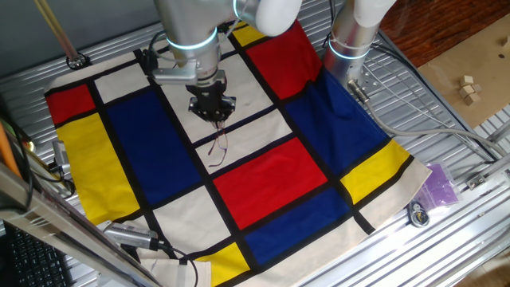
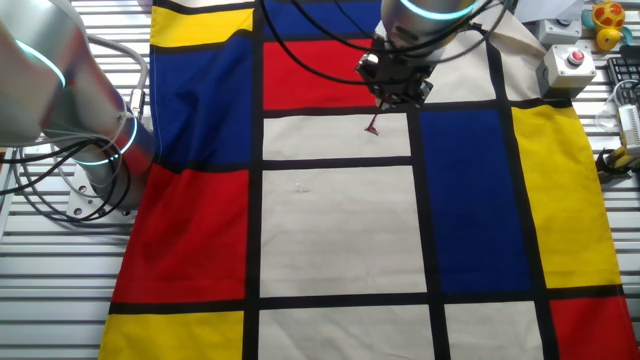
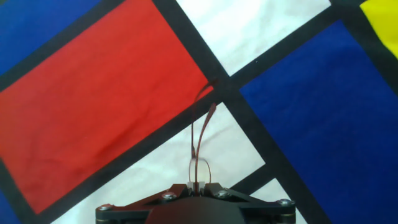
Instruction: Unfold the leg of the glasses (with one hand)
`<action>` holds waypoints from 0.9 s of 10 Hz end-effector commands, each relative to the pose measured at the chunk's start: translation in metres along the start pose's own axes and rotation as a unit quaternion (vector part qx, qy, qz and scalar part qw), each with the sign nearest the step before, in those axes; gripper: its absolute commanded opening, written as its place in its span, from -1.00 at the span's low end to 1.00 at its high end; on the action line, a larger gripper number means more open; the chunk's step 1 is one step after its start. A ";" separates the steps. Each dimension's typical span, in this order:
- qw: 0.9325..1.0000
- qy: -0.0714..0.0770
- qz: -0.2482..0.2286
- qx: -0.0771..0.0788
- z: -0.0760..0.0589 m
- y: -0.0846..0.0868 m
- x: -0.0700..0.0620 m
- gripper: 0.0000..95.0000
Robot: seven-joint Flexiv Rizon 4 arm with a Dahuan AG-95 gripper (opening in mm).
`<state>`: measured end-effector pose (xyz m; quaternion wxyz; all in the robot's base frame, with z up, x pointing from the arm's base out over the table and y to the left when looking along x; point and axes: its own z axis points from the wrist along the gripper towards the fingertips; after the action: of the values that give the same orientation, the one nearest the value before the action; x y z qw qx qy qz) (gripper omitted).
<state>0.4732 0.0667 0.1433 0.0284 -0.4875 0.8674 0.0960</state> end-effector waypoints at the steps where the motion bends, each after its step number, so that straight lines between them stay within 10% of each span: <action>1: 1.000 0.002 -0.005 0.004 0.000 0.001 -0.002 -1.00; 9: 0.998 -0.023 -0.041 0.027 0.010 -0.003 -0.005 -1.00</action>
<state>0.4779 0.0714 0.1336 0.0629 -0.5160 0.8505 0.0797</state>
